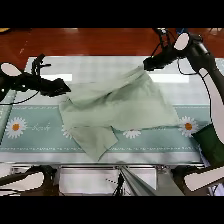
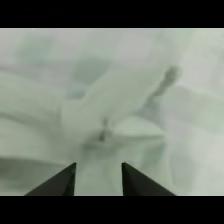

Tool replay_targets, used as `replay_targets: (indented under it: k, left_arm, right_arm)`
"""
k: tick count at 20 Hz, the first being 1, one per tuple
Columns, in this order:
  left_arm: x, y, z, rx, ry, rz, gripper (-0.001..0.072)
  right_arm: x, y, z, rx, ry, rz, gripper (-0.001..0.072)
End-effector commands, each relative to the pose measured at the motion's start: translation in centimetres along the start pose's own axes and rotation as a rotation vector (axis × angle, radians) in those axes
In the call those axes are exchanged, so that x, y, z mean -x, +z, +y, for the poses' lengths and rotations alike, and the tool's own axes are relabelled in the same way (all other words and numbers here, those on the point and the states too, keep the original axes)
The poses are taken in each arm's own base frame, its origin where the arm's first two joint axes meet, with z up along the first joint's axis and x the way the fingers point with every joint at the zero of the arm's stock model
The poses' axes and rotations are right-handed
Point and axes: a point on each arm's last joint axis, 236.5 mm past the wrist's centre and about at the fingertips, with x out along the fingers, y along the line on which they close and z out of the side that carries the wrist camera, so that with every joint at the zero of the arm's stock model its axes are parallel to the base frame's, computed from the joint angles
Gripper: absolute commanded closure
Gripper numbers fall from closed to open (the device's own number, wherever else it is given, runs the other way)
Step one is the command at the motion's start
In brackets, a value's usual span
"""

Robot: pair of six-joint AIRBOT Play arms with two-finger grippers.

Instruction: Fold the shirts.

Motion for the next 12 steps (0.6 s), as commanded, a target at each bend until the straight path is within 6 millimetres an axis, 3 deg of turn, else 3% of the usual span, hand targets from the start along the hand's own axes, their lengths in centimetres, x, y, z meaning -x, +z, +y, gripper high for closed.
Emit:
replay_targets:
  k: [1,4,7,9,12]
  left_arm:
    - [2.0,-0.8,1.4,0.040,-0.021,0.075,0.0180]
    - [5.6,-2.3,2.7,0.092,-0.043,0.133,0.0181]
    - [7.4,-5.6,4.9,0.151,-0.001,0.172,0.0181]
    - [6.5,-8.9,5.4,0.212,-0.013,0.211,0.0180]
    - [3.8,-15.0,5.6,0.251,-0.056,0.347,0.0154]
  right_arm:
    - [4.3,-3.2,-5.4,0.088,-0.196,0.131,0.0291]
    - [11.1,-7.4,-11.3,-0.038,-0.309,0.225,0.0271]
    - [15.4,-12.6,-16.1,-0.254,-0.301,0.239,0.0176]
    - [16.4,-16.2,-17.9,-0.377,-0.243,0.217,0.0175]
    - [15.0,-20.3,-17.6,-0.538,-0.060,0.174,0.0175]
